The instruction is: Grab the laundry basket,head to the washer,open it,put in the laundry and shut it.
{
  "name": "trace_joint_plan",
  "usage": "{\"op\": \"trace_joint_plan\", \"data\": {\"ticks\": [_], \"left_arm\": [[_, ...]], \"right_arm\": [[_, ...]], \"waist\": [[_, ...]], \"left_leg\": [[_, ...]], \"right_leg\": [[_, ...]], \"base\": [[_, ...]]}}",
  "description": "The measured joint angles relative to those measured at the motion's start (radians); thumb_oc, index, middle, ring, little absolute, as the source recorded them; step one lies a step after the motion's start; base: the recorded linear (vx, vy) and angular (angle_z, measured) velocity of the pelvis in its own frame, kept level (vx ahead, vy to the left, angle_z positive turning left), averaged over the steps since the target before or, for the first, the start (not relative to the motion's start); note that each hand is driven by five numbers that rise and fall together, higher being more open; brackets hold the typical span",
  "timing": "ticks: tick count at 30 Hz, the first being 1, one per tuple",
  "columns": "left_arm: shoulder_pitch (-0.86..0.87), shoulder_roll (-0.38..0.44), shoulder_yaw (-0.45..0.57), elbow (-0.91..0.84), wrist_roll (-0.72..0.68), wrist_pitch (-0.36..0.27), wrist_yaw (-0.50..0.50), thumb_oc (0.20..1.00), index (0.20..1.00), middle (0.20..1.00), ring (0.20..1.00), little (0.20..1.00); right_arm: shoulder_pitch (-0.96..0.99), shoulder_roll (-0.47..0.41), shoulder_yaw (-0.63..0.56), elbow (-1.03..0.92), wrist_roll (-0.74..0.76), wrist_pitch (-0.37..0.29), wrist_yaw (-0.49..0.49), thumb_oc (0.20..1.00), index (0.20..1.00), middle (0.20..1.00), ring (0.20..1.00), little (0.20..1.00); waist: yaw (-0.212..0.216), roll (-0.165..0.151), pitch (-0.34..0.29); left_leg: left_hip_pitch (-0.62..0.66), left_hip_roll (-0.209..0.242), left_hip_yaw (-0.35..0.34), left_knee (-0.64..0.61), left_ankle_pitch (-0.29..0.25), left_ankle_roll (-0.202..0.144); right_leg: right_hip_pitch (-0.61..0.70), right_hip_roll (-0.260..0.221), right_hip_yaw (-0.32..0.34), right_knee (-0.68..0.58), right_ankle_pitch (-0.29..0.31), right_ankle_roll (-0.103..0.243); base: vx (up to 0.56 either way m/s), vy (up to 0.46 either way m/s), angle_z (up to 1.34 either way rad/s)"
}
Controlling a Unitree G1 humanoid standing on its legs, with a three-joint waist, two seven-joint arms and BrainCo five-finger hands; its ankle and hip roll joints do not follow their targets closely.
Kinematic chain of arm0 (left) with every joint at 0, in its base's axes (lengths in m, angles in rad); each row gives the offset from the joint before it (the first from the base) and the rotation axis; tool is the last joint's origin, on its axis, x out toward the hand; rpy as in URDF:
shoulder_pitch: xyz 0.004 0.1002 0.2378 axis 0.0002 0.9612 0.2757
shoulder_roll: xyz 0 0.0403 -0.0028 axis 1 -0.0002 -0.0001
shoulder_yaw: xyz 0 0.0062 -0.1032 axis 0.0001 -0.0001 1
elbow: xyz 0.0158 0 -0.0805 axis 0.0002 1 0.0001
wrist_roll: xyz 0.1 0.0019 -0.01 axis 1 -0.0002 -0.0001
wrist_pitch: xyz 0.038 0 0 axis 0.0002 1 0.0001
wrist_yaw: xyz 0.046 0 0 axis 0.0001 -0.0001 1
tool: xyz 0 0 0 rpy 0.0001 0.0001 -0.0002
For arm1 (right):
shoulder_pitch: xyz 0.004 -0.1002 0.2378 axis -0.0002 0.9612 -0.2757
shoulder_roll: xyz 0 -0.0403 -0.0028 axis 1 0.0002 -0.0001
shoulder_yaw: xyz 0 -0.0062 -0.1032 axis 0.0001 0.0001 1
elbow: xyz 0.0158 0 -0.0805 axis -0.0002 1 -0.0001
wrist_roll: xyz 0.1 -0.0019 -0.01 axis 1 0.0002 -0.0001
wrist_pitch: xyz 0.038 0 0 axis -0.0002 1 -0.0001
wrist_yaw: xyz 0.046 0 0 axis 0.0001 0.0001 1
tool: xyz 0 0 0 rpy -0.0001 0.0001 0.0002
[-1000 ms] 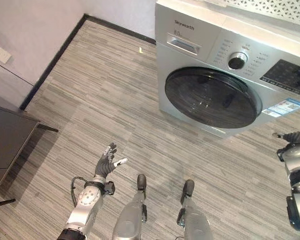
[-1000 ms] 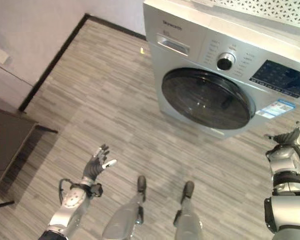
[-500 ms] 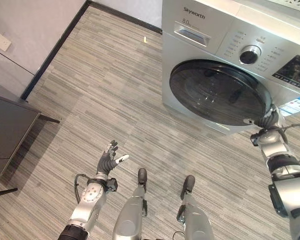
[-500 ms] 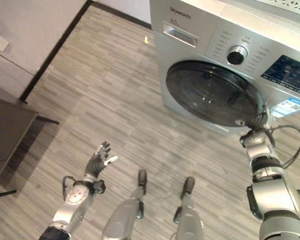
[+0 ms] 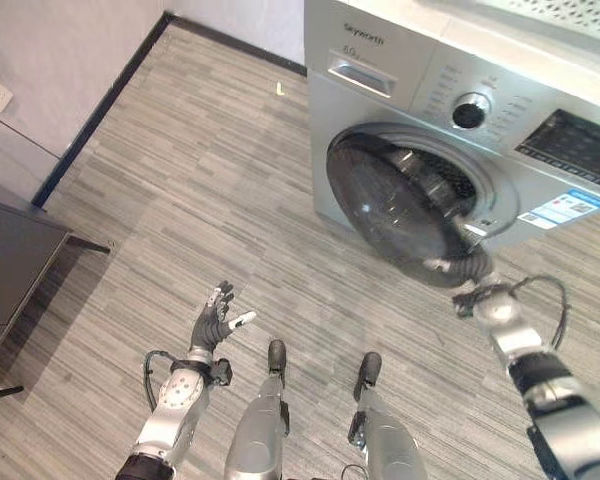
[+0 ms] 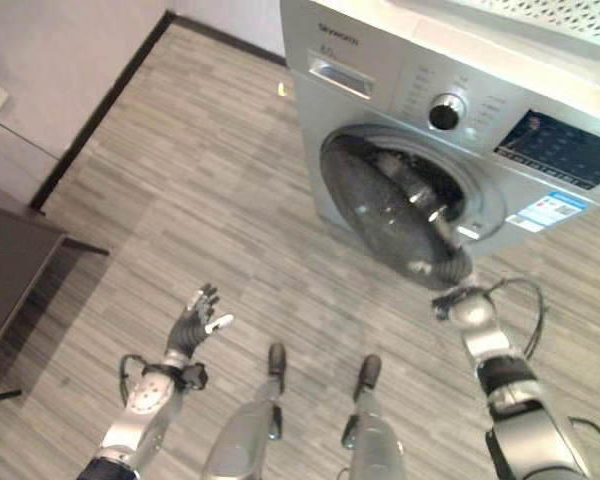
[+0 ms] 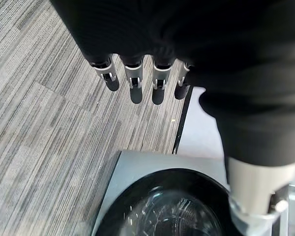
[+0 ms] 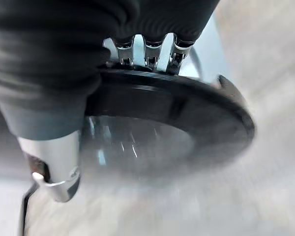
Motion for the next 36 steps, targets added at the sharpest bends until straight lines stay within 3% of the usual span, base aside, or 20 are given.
{"op": "trace_joint_plan", "data": {"ticks": [5,6,10,14,17,18,22,25,26,28,29,30,31,32,34,36], "left_arm": [[0.025,-0.008,0.017,0.006,0.048,-0.001,0.012,1.0,1.0,1.0,1.0,1.0],[0.041,0.063,0.072,-0.09,0.176,-0.001,0.044,1.0,1.0,1.0,1.0,1.0],[0.002,0.282,0.218,-0.269,0.488,0.001,0.137,1.0,1.0,1.0,1.0,1.0],[-0.21,0.483,0.23,-0.362,0.84,-0.01,0.243,1.0,1.0,1.0,1.0,1.0],[-0.395,0.553,0.171,-0.464,0.949,-0.017,0.255,1.0,1.0,1.0,1.0,1.0],[-0.504,0.525,0.124,-0.54,0.971,-0.035,0.253,1.0,1.0,1.0,1.0,1.0],[-0.591,0.426,0.034,-0.642,0.907,-0.093,0.175,1.0,1.0,1.0,1.0,1.0],[-0.638,0.268,-0.091,-0.685,0.509,-0.096,0.009,1.0,1.0,1.0,1.0,1.0],[-0.651,0.222,-0.176,-0.662,0.268,-0.09,-0.076,1.0,1.0,1.0,1.0,1.0],[-0.754,0.116,-0.449,-0.521,-0.22,0.008,-0.24,1.0,1.0,1.0,1.0,1.0],[-0.835,0.083,-0.594,-0.439,-0.36,0.059,-0.297,1.0,1.0,1.0,1.0,1.0],[-0.833,-0.077,-0.735,-0.203,-0.497,0.101,-0.381,1.0,1.0,1.0,1.0,1.0],[-0.805,-0.2,-0.743,-0.018,-0.522,0.109,-0.379,1.0,1.0,1.0,1.0,1.0],[-0.831,-0.237,-0.796,0.109,-0.514,0.144,-0.378,1.0,1.0,1.0,1.0,1.0],[-0.84,-0.214,-0.837,0.148,-0.473,0.184,-0.385,1.0,1.0,1.0,1.0,1.0],[-0.857,-0.276,-0.794,0.335,-0.315,0.16,-0.381,1.0,1.0,1.0,1.0,1.0]], "right_arm": [[0.101,0.104,0.172,0.024,0.029,-0.003,0.149,1.0,1.0,1.0,1.0,1.0],[0.117,0.139,0.171,0.086,-0.018,-0.006,0.16,1.0,1.0,1.0,1.0,1.0],[0.137,0.127,0.088,0.181,-0.14,-0.008,0.114,1.0,1.0,1.0,1.0,1.0],[0.192,0.107,0.073,0.217,-0.186,-0.01,0.095,1.0,1.0,1.0,1.0,1.0],[0.211,0.121,0.074,0.243,-0.204,-0.014,0.095,1.0,1.0,1.0,1.0,1.0],[0.218,0.135,0.076,0.295,-0.21,-0.012,0.089,1.0,1.0,1.0,1.0,1.0],[0.232,0.152,0.076,0.322,-0.245,-0.004,0.089,1.0,1.0,1.0,1.0,1.0],[0.238,0.152,0.067,0.358,-0.252,0.011,0.095,1.0,1.0,1.0,1.0,1.0],[0.229,0.148,0.067,0.356,-0.255,0.023,0.1,1.0,1.0,1.0,1.0,1.0],[0.222,0.143,0.076,0.359,-0.266,0.04,0.108,1.0,1.0,1.0,1.0,1.0],[0.211,0.149,0.08,0.359,-0.269,0.041,0.119,1.0,1.0,1.0,1.0,1.0],[0.149,0.156,0.108,0.324,-0.272,0.041,0.122,1.0,1.0,1.0,1.0,1.0],[0.111,0.156,0.11,0.319,-0.27,0.035,0.118,1.0,1.0,1.0,1.0,1.0],[0.065,0.158,0.108,0.329,-0.269,0.036,0.115,1.0,1.0,1.0,1.0,1.0],[0.028,0.15,0.104,0.333,-0.261,0.037,0.099,1.0,1.0,1.0,1.0,1.0],[0.038,0.122,0.106,0.306,-0.242,0.038,0.092,1.0,1.0,1.0,1.0,1.0]], "waist": [[0.028,0.053,-0.054],[0.039,0.063,-0.061],[0.049,0.042,-0.075],[0.043,0.01,-0.091],[0.02,-0.012,-0.095],[-0.013,-0.014,-0.096],[-0.065,-0.014,-0.096],[-0.08,-0.012,-0.097],[-0.087,-0.01,-0.098],[-0.099,-0.007,-0.101],[-0.119,-0.007,-0.101],[-0.177,-0.005,-0.103],[-0.209,-0.005,-0.103],[-0.235,-0.003,-0.104],[-0.263,0.003,-0.106],[-0.264,0.005,-0.109]], "left_leg": [[0.019,0.01,-0.024,0.0,0.002,-0.003],[0.044,0.01,-0.034,0.0,0.002,-0.003],[0.068,0.006,-0.042,-0.005,-0.001,-0.002],[0.066,0.002,-0.046,-0.005,-0.001,-0.002],[0.064,0.0,-0.047,-0.005,-0.001,-0.002],[0.064,-0.006,-0.046,-0.005,-0.002,0.0],[0.068,-0.011,-0.039,0.0,0.003,0.001],[0.068,-0.014,-0.041,0.0,0.003,0.002],[0.07,-0.015,-0.035,0.0,0.002,0.003],[0.08,-0.025,-0.029,0.0,-0.002,0.009],[0.08,-0.03,-0.027,0.0,-0.002,0.01],[0.076,-0.04,-0.011,0.0,-0.013,0.015],[0.074,-0.045,0.017,0.0,-0.012,0.021],[0.063,-0.046,0.033,-0.001,-0.012,0.021],[0.057,-0.038,0.042,-0.001,-0.014,0.021],[0.041,-0.029,0.042,-0.001,-0.027,0.02]], "right_leg": [[0.03,0.007,-0.016,0.0,-0.004,-0.007],[0.065,0.007,-0.032,0.0,-0.01,-0.009],[0.091,0.002,-0.032,0.0,-0.015,-0.009],[0.094,0.0,-0.035,0.0,-0.014,-0.008],[0.092,-0.002,-0.035,0.0,-0.012,-0.003],[0.093,-0.008,-0.035,0.0,-0.012,-0.001],[0.092,-0.011,-0.033,0.0,-0.011,0.0],[0.094,-0.013,-0.036,0.0,-0.011,0.0],[0.096,-0.016,-0.035,0.0,-0.012,0.001],[0.101,-0.026,-0.031,0.0,-0.016,0.007],[0.1,-0.028,-0.029,0.0,-0.02,0.017],[0.084,-0.037,-0.002,0.001,-0.015,0.027],[0.066,-0.043,0.025,0.0,-0.006,0.028],[0.045,-0.045,0.037,0.001,0.007,0.023],[0.03,-0.042,0.049,0.001,0.009,0.021],[0.013,-0.033,0.054,0.0,-0.004,0.017]], "base": [[0.06,-0.044,0.13],[0.06,-0.02,0.22],[0.03,-0.016,0.07],[0.0,-0.008,0.05],[0.0,-0.002,0.01],[0.0,0.0,0.0],[0.0,0.015,-0.01],[0.03,0.065,0.03],[0.04,0.064,-0.01],[0.02,0.028,0.0],[-0.01,0.051,-0.2],[-0.02,0.037,-0.45],[-0.03,0.061,-0.63],[-0.02,0.048,-0.57],[-0.02,0.059,-0.26],[-0.01,0.026,-0.04]]}}
